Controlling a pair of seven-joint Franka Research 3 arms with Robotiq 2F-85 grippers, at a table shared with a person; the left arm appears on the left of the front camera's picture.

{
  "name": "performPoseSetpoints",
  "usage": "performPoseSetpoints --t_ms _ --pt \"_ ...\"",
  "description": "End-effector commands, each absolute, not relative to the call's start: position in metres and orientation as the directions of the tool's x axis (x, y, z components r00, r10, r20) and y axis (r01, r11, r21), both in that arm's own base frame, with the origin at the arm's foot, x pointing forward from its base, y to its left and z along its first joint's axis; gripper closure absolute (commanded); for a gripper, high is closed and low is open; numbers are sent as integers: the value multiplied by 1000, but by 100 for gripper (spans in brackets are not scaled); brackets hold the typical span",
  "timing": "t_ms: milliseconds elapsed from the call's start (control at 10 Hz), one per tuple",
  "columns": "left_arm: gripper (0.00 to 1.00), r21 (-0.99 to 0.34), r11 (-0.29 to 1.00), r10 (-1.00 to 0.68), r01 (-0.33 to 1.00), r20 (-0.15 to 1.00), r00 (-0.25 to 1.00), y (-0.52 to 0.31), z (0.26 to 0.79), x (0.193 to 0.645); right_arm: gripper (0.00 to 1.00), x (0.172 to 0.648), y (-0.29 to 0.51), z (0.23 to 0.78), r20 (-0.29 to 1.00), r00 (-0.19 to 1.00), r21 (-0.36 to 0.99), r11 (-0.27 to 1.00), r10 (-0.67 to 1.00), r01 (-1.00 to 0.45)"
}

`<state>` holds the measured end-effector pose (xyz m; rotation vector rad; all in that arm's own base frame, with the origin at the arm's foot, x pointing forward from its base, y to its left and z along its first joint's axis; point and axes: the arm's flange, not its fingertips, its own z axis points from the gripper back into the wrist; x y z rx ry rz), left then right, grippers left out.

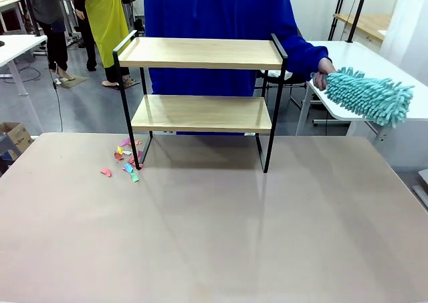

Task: Clean the shelf.
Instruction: Hand the Duster back to the human.

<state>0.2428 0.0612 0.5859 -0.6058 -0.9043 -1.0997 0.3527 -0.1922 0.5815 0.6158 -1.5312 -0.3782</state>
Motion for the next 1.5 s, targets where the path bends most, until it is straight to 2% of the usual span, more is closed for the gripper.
performPoseSetpoints --t_ms 0,1400 --pt "0 23 342 -474 940 867 151 59 587 244 0 348 -195 579 819 14 570 810 -574 -137" --pt "0 23 342 -474 940 867 151 59 587 244 0 348 -195 579 819 14 570 810 -574 -137"
